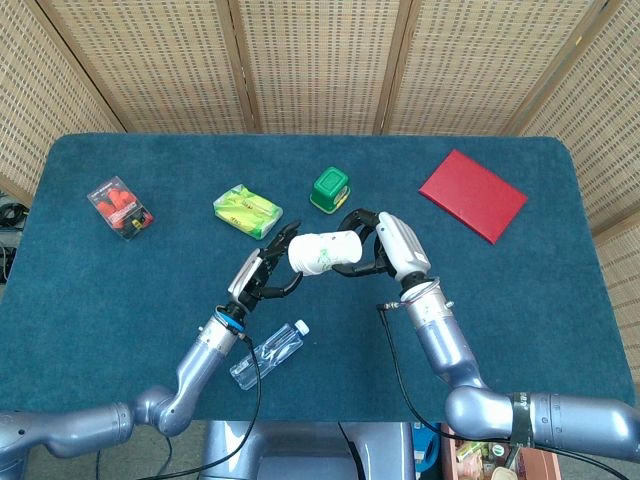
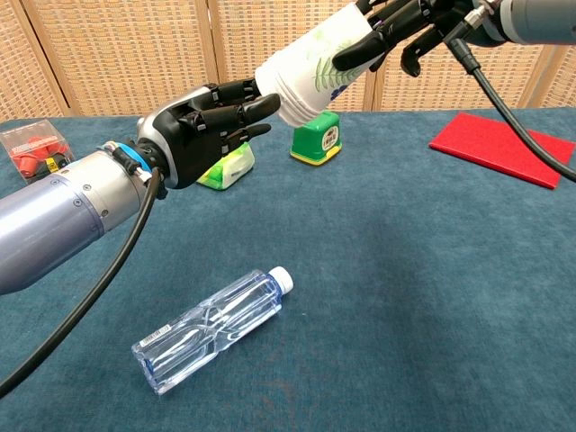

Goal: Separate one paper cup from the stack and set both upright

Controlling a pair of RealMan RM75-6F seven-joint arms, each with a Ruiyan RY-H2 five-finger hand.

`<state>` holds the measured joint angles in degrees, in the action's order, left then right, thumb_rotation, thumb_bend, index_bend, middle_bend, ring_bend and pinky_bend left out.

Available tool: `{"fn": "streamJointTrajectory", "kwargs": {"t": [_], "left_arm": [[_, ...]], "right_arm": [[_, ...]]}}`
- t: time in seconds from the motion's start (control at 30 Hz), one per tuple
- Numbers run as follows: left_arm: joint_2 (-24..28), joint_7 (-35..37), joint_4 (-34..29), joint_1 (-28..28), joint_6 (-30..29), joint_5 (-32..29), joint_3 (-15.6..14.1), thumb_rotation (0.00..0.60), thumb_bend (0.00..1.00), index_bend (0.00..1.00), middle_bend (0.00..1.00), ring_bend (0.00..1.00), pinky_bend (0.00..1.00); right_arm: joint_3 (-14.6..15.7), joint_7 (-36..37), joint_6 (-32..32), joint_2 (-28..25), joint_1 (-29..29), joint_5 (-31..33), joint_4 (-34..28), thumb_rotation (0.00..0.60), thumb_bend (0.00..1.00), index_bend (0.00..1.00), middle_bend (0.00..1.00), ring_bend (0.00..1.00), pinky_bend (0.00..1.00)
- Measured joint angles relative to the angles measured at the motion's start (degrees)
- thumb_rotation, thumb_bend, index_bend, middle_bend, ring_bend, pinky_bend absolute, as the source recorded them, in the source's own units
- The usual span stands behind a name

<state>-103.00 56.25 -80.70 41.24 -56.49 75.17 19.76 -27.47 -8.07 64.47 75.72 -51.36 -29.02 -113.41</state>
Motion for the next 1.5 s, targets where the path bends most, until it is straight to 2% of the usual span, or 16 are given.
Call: {"fn": "streamJointTrajectory", "kwargs": {"t": [0.3, 1.03, 1.3, 1.5], "left_arm": [[0.60, -0.45, -0.24, 0.12, 0.24, -0.11, 0.37, 0.600, 0.46, 0.64, 0.06, 0.00, 0.00], [6.17, -2.49, -2.86, -5.32, -2.33, -0.68, -2.61, 0.600, 0.46, 0.67, 0.09, 0.00, 0.00], [9.74, -6.48, -5.68, -7.85, -3.75, -1.12, -3.95, 0.600, 0.46, 0.68, 0.10, 0.00, 0.00], [13.68, -13.51, -8.88, -9.54, -4.33, -3.37, -4.49, 0.600, 0.47, 0.68, 0.10, 0.00, 0.00]], "right_arm": [[0.02, 0.13, 0.13, -0.36, 0.22, 0.01, 0.20, 0.600, 0.33, 0.78, 0.65, 0.54, 0.77], [-0.26, 0.86, 1.14, -3.56, 2.21, -0.75, -2.32, 0.600, 0.33, 0.78, 0.65, 0.54, 0.77], [0.17, 0.70, 2.63, -4.87, 3.50, -1.36, -4.51, 0.600, 0.33, 0.78, 0.65, 0.54, 0.77], [2.34, -0.26, 3.67, -5.49, 4.88, -2.95, -4.54, 0.600, 0.33, 0.78, 0.65, 0.54, 0.77]]}}
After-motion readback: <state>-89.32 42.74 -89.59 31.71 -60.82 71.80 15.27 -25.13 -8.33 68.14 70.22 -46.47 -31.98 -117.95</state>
